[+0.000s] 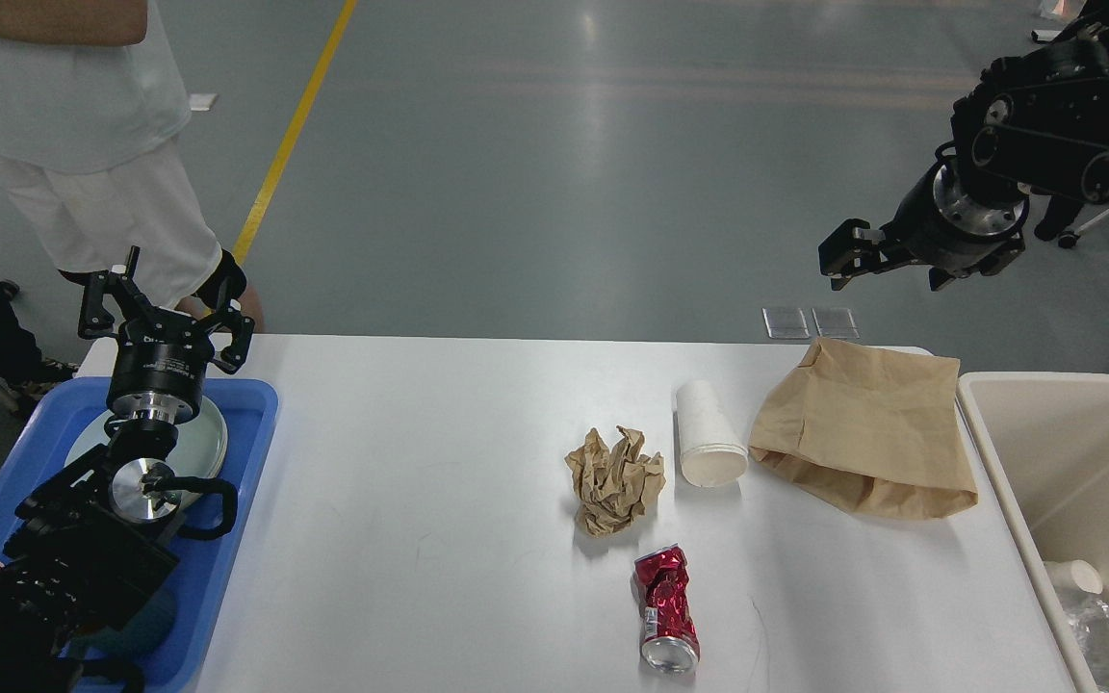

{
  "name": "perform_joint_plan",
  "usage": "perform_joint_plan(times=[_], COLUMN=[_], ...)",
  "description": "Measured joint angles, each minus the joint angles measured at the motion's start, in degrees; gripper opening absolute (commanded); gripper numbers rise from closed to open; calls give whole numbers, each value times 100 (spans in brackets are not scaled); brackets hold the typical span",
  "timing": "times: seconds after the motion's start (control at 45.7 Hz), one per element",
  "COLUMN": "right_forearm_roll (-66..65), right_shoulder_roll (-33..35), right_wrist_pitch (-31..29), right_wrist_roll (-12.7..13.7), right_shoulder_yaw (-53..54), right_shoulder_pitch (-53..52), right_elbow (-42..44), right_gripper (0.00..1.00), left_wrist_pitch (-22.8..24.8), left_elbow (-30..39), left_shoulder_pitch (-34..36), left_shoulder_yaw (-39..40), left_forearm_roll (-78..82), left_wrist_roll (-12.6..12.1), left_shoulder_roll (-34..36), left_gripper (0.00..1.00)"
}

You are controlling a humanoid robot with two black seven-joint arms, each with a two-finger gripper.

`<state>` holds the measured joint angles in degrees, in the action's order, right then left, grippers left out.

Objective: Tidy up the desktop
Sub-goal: 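Move the right gripper back to the brown paper bag's edge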

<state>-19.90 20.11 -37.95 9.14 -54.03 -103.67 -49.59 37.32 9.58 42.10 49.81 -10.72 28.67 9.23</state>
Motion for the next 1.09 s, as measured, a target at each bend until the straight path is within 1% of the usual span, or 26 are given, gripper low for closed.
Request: perform_joint_plan(times=[0.219,0.525,0.569,0.744,0.853,0.963,1.094], right_forearm_roll=[-27,-31,-27,-7,-11,-17,-17], right_shoulder_roll=[265,275,275,227,220,184,116], right_wrist_pitch=[93,168,249,991,1338,1534,1613], right_wrist_roll=[1,4,7,8,9,13,17], right_shoulder_yaw=[53,92,113,163,163,157,157], right_shoulder_pitch=[300,924,1053,1666,2015,2339,2669], right_elbow=[4,291,377,662,794,1074,1429], right_gripper=[100,100,100,100,100,100,100], left_wrist_pitch=[0,0,0,-5,-5,-5,-5], left_elbow=[0,0,0,0,-1,-1,-1], left_shoulder_pitch=[0,0,0,0,0,0,0], left_shoulder_yaw=[2,2,2,2,2,2,2], left_forearm_roll=[0,-1,0,0,0,0,0], left_wrist_roll=[0,-4,-4,-3,-3,-1,-1], left_shoulder_roll=[0,0,0,-1,-1,-1,-1], left_gripper=[96,96,96,96,96,96,96])
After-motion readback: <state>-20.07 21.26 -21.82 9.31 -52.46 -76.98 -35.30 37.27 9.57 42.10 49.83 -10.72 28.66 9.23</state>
